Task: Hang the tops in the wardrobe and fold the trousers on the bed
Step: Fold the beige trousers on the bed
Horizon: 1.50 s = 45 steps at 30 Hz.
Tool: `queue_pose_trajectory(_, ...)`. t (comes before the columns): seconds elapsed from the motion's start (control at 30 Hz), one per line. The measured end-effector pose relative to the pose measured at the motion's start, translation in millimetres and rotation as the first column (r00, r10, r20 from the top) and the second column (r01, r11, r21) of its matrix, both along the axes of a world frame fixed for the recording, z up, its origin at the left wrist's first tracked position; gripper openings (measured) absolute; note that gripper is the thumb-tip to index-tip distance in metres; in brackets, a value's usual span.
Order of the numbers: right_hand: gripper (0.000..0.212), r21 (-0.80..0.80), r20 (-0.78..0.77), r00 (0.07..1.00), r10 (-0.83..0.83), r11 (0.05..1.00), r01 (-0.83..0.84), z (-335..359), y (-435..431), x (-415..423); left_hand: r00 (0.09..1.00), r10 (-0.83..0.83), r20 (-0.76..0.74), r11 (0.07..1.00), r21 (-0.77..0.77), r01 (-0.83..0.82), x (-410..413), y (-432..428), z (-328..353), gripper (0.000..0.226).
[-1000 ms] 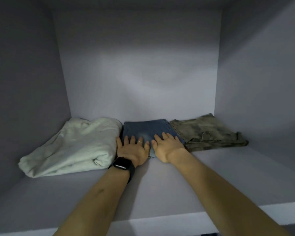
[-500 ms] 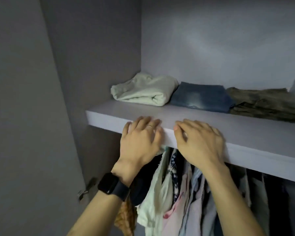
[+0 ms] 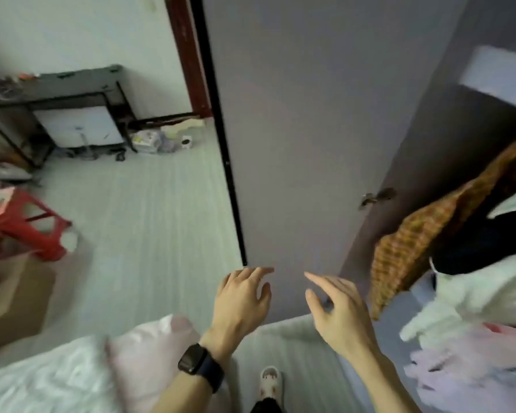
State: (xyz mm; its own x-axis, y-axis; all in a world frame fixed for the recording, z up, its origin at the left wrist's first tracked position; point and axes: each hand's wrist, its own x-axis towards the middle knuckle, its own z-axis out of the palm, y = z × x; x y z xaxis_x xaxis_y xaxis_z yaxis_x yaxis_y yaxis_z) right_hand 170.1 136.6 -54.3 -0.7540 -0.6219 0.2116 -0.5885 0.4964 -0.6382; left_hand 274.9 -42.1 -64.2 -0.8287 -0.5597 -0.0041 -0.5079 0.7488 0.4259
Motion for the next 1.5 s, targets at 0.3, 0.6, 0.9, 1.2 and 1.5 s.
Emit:
queue_pose_trajectory(0.3,0.035,0.27,0.192,0.783,0.591,0.736,-0.621,-23.3,-177.0,100.7,0.823,0.541,0.171,0.827,0.065,-0.558,194.7,-102.7,-37.6,0.04)
queue_pose_trajectory(0.6,0.037,0.309,0.111,0.613,0.783,0.559,-0.77,9.7,-376.2,139.0,0.656,0.747,0.109,0.657,0.036,-0.753,264.3,-244.6,-26.2,0.04)
queue_pose_trajectory(0.9,0.035,0.207,0.028,0.582,0.813,0.565,-0.799,59.2,-556.3,138.5,0.606,0.795,-0.008,0.599,-0.141,-0.788,292.2,-404.1,44.6,0.041)
queue_pose_trajectory(1.2,0.035,0.157,0.033,0.353,0.935,0.344,-0.926,46.3,-744.0,153.8,0.369,0.926,-0.083,0.359,-0.115,-0.926,315.3,-525.6,37.1,0.038)
queue_pose_trajectory(1.5,0.039,0.218,0.075,-0.117,0.99,-0.131,-0.967,37.1,-927.9,200.3,-0.094,0.996,0.0,-0.094,0.033,-0.995,323.1,-610.2,10.1,0.04)
